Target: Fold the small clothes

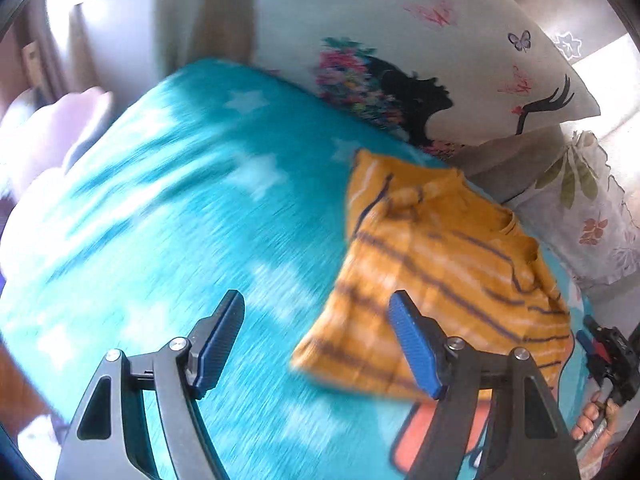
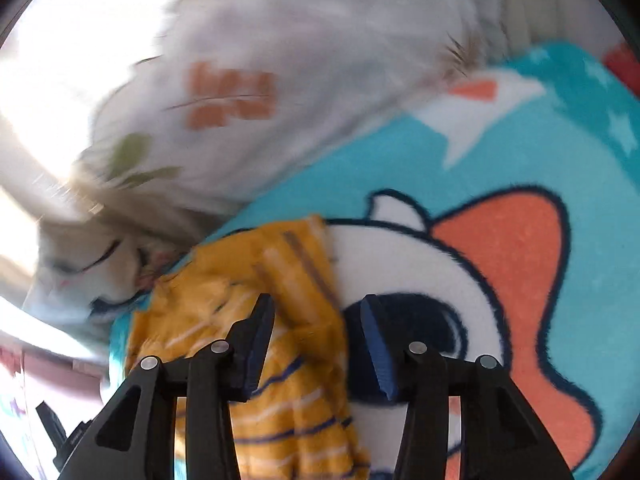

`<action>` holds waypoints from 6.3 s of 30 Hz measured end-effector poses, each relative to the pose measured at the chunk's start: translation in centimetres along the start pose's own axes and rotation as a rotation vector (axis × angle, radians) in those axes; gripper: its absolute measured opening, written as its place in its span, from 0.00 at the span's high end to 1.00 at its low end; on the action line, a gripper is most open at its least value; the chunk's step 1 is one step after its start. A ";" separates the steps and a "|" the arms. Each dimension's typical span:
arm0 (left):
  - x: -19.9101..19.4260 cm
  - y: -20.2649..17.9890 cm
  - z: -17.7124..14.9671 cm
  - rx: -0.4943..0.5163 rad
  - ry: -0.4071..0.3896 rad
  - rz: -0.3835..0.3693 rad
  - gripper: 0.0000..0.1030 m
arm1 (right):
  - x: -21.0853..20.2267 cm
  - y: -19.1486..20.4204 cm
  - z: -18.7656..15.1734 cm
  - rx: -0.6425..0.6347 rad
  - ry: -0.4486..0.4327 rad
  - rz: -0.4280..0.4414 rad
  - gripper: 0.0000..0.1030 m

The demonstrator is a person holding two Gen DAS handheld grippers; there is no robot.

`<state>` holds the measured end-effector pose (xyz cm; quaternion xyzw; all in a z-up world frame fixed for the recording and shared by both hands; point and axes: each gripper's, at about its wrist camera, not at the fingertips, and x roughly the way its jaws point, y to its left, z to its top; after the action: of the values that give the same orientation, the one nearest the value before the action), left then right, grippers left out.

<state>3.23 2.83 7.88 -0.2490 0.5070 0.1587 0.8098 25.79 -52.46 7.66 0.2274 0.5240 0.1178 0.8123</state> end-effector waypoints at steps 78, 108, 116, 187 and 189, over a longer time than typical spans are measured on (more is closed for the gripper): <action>-3.1 -1.3 -7.8 0.083 0.083 -0.059 0.26 | 0.3 5.8 0.9 -0.285 0.048 -0.067 0.88; 14.2 -22.9 -0.9 0.166 0.292 -0.617 0.15 | 6.2 -6.9 2.9 -0.022 0.232 0.222 0.40; 7.8 -23.4 0.4 0.216 0.222 -0.582 0.48 | 4.6 -4.9 3.0 0.090 0.265 0.451 0.67; -14.6 -8.7 -7.1 0.447 -0.442 -0.096 0.00 | -9.0 8.7 -17.9 -0.379 0.035 -0.200 0.35; -13.1 -9.7 -7.5 0.498 -0.359 -0.095 0.00 | -9.2 8.2 -18.3 -0.363 0.042 -0.220 0.35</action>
<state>-3.11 -9.51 19.28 -0.0343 0.3672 0.0330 0.9289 5.73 -44.79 12.62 0.0163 0.5325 0.1254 0.8369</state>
